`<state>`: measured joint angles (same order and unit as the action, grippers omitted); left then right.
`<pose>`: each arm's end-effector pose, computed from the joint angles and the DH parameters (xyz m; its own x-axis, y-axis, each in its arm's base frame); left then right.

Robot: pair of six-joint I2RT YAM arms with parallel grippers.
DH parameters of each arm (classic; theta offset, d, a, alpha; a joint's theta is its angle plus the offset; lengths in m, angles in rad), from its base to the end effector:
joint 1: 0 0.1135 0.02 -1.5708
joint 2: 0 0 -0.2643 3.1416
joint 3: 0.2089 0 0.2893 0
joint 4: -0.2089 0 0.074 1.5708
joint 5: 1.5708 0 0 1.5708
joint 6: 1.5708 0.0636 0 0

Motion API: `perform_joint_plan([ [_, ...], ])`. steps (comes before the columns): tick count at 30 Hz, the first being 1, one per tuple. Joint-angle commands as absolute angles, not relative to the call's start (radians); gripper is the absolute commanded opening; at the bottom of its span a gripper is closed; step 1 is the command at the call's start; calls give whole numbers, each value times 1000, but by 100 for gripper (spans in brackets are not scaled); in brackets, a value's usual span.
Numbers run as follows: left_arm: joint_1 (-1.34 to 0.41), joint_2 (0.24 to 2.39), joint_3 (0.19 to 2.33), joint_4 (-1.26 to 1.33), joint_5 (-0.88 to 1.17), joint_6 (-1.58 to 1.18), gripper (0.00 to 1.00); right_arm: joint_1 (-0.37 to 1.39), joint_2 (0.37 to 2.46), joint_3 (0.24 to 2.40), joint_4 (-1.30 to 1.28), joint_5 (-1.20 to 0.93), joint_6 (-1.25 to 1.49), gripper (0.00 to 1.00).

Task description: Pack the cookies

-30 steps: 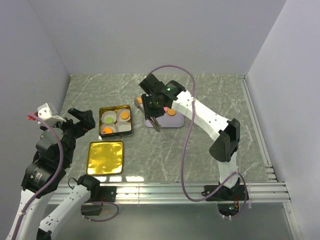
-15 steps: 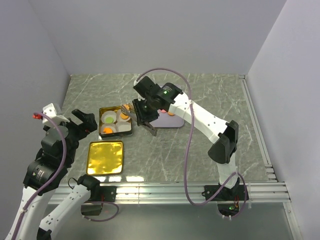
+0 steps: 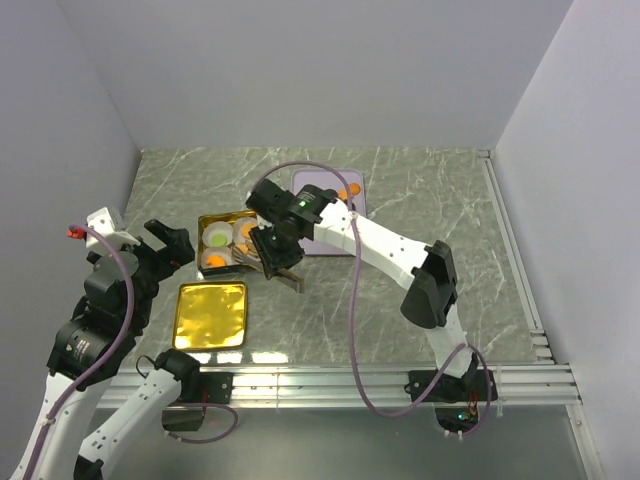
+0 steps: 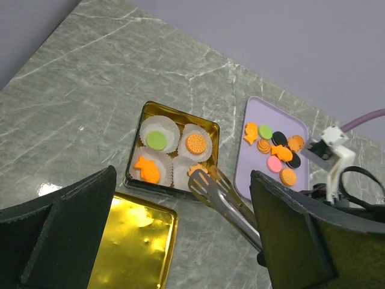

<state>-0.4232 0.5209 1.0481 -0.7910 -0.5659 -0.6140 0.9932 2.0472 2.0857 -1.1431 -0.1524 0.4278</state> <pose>0.1311 -0.0216 0.4060 -0.1221 -0.4784 -0.8696 -0.2394 0.8645 -0.4419 0.2558 0.4101 0.2970 -0.8028 -0.4807 -0.3527 -0.5850 0.7495 0.3099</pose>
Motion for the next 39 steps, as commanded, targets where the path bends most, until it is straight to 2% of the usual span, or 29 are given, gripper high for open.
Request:
perform_joint_plan([
  [1,-425,517,1040,-788,-572,-611,99,988,2082,2105,-1124,-164,422,28],
  [9,-425,512,1046,-807,-580,-611,99,988,2128,2086,-1097,-135,442,31],
  [27,-426,497,1048,-825,-589,-600,99,988,2125,2089,-1091,-95,471,54],
  [39,-426,500,1038,-816,-571,-604,100,985,2068,2091,-1078,-64,479,56],
])
